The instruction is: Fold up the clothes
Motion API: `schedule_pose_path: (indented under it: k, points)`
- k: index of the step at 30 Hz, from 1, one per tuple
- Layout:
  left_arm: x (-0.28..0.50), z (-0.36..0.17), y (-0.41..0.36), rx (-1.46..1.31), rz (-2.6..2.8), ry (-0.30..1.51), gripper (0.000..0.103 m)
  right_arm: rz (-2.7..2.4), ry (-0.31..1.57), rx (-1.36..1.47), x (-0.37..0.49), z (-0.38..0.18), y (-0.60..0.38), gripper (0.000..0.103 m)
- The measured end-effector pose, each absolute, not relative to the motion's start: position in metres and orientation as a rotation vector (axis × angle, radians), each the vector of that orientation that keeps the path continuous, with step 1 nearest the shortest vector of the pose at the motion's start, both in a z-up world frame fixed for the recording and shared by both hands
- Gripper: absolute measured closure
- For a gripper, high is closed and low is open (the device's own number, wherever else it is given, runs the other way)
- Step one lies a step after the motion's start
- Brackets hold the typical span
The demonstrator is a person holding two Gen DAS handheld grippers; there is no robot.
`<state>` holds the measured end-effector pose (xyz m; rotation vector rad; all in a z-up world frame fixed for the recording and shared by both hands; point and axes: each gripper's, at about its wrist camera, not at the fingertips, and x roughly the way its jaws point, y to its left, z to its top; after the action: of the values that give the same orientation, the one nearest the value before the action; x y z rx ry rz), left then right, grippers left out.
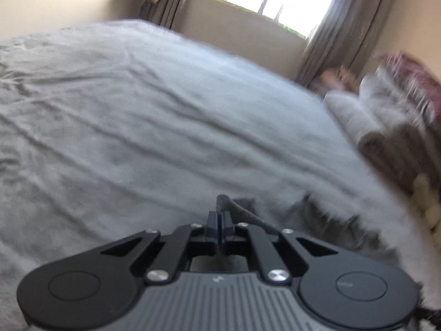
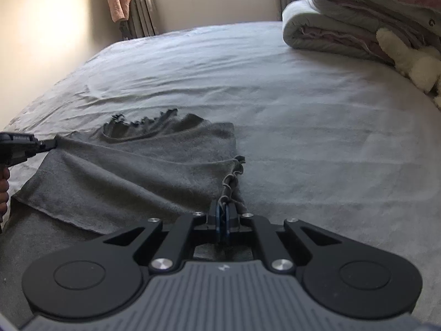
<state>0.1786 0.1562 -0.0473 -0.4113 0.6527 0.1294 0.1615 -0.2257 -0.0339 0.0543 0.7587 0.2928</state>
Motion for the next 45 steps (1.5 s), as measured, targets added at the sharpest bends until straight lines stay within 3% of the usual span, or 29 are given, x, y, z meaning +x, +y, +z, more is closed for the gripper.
schedule_pose_path:
  k: [2, 4, 11, 15, 18, 24, 29, 32, 39, 43, 45]
  points:
    - [0.174, -0.045, 0.157, -0.399, 0.147, 0.649, 0.095, 0.285, 0.739, 0.054, 0.159, -0.030, -0.227, 0.094]
    - [0.162, -0.035, 0.158, -0.394, 0.163, 0.624, 0.094, 0.278, 0.719, 0.053, 0.157, -0.025, -0.228, 0.085]
    - [0.117, -0.017, 0.145, -0.372, -0.035, 0.571, 0.095, 0.313, 0.631, 0.001, 0.152, -0.017, -0.213, 0.082]
    - [0.112, -0.041, 0.136, -0.300, -0.006, 0.683, 0.097, 0.321, 0.667, -0.050, 0.155, -0.030, -0.198, 0.082]
    - [0.103, -0.046, 0.139, -0.276, 0.030, 0.687, 0.091, 0.309, 0.670, -0.067, 0.152, -0.028, -0.196, 0.086]
    - [0.091, -0.033, 0.133, -0.268, 0.017, 0.649, 0.091, 0.311, 0.670, -0.084, 0.143, -0.023, -0.189, 0.069]
    - [0.086, -0.042, 0.126, -0.222, 0.045, 0.681, 0.091, 0.268, 0.742, -0.135, 0.143, -0.031, -0.177, 0.068]
    - [0.076, -0.032, 0.127, -0.250, 0.044, 0.694, 0.082, 0.249, 0.769, -0.160, 0.141, -0.030, -0.171, 0.067]
    - [0.049, -0.020, 0.125, -0.262, 0.063, 0.772, 0.059, 0.231, 0.741, -0.203, 0.112, 0.000, -0.164, 0.051]
    - [0.027, -0.021, 0.125, -0.250, 0.064, 0.827, 0.053, 0.229, 0.749, -0.224, 0.085, 0.005, -0.171, 0.041]
    - [0.015, -0.021, 0.127, -0.245, 0.065, 0.841, 0.053, 0.218, 0.772, -0.205, 0.072, 0.004, -0.179, 0.040]
